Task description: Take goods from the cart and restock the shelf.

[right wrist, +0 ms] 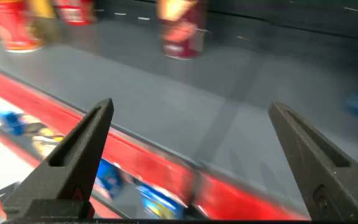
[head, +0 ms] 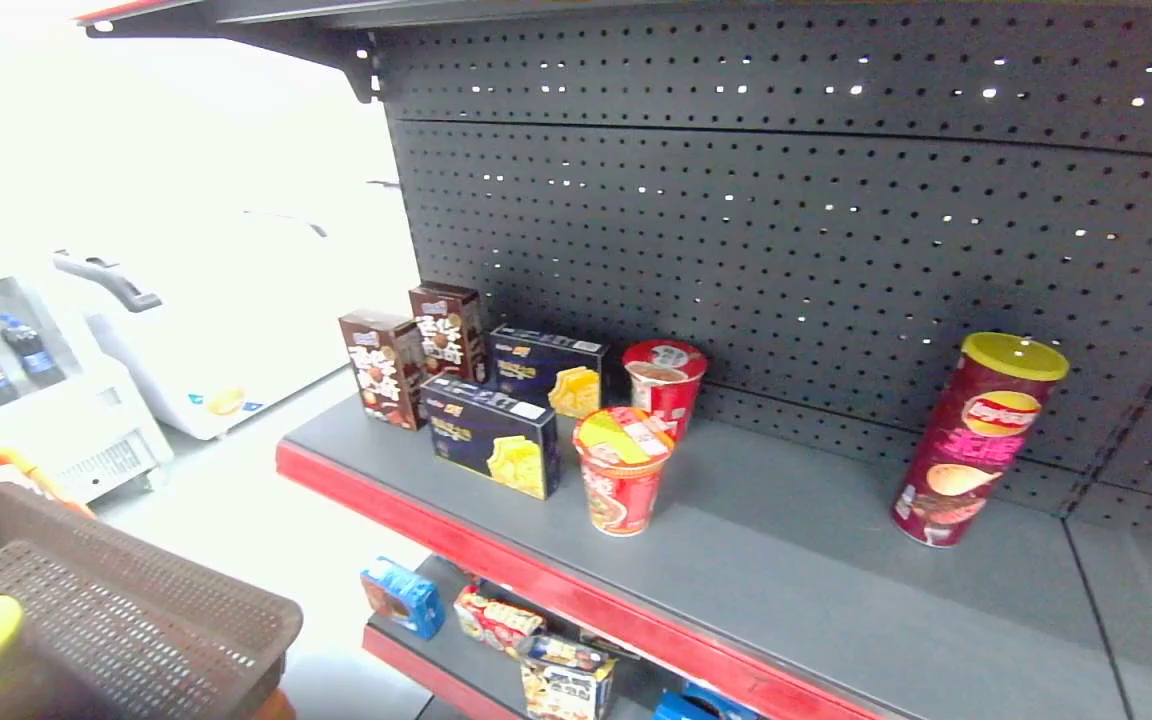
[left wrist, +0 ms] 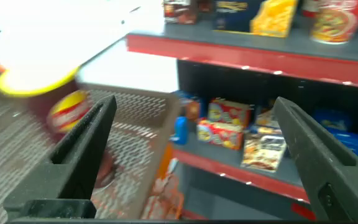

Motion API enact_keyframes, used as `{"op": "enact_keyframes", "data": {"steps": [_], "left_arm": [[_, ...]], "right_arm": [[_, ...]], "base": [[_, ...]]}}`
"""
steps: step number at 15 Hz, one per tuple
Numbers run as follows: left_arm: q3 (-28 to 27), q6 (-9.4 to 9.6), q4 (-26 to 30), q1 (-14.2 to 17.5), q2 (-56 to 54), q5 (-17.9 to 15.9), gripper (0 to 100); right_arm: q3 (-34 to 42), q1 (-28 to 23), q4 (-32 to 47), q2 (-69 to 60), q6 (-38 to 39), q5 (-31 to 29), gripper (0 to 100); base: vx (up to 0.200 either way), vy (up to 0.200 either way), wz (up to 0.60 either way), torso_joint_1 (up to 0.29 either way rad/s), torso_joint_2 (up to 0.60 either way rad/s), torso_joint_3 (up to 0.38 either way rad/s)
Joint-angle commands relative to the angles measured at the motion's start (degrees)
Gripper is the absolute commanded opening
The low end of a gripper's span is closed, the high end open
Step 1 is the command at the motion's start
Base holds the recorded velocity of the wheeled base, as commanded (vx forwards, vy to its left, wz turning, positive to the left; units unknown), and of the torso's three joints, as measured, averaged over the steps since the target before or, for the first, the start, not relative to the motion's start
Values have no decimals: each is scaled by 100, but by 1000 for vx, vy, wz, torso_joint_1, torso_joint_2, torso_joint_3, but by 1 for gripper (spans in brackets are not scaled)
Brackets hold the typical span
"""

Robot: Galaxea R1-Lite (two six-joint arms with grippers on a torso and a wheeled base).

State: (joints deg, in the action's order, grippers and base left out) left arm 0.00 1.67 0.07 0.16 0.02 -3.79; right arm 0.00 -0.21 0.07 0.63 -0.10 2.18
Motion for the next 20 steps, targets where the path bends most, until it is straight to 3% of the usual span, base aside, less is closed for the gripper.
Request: {"op": "enact_keyframes", "data": {"steps": [1,9,20], "left_arm": [[0,0,1,2,-2,1,100],[0,0,1,2,-2,1,100],[0,0,1,2,-2,1,100]], "right_arm": [[0,3,1,-2,1,2,100],[0,3,1,-2,10,2,100],[0,3,1,-2,19,-7,100]], "base": [[0,0,600,2,2,2],[0,0,600,2,0,-1],[0,0,0,0,0,0]]}}
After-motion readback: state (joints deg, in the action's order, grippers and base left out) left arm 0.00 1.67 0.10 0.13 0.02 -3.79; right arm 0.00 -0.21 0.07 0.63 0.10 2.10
